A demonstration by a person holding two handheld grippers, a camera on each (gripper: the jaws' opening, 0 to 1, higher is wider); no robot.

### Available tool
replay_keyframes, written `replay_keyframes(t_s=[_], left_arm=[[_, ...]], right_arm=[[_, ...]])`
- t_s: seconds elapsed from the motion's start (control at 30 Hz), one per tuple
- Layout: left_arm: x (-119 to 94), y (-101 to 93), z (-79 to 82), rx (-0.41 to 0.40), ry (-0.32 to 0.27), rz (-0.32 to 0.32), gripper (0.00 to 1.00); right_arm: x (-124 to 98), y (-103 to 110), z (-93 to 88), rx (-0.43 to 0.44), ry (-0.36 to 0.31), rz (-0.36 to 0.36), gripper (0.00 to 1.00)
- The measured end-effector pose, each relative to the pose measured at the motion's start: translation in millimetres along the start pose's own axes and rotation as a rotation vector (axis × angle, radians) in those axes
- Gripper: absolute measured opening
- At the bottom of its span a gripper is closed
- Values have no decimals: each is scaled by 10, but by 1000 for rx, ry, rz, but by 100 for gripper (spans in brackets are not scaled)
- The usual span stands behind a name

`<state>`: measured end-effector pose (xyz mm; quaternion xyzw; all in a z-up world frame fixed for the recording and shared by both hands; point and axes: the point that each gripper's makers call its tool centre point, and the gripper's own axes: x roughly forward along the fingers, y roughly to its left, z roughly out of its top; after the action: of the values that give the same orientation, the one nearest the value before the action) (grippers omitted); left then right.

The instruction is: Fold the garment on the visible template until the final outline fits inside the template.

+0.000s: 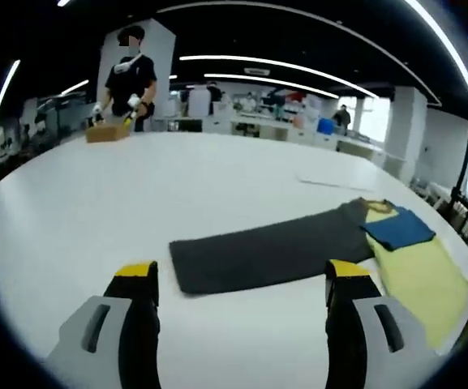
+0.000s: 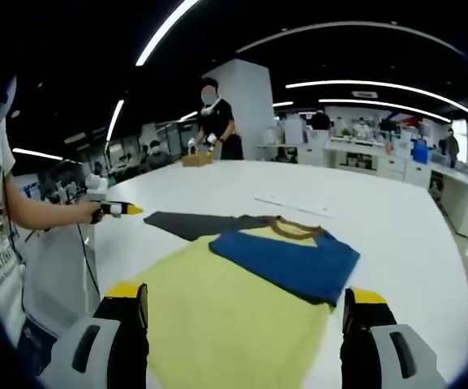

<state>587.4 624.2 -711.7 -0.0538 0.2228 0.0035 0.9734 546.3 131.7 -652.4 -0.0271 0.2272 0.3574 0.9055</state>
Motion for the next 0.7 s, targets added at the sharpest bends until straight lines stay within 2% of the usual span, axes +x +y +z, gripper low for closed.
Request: replay_keyframes(t_s=[0.1,0.47,0.7], left_arm=[[46,143,-88,21,37,60,76],[177,367,-279,-12,87,126,56],[243,418,-398,-13,118,151,40]], right_arm=[[-23,36,3,-2,-1,1,99],[-48,117,-21,23,-13,-9,99],[-12,87,-42,38,-11,-11,99]])
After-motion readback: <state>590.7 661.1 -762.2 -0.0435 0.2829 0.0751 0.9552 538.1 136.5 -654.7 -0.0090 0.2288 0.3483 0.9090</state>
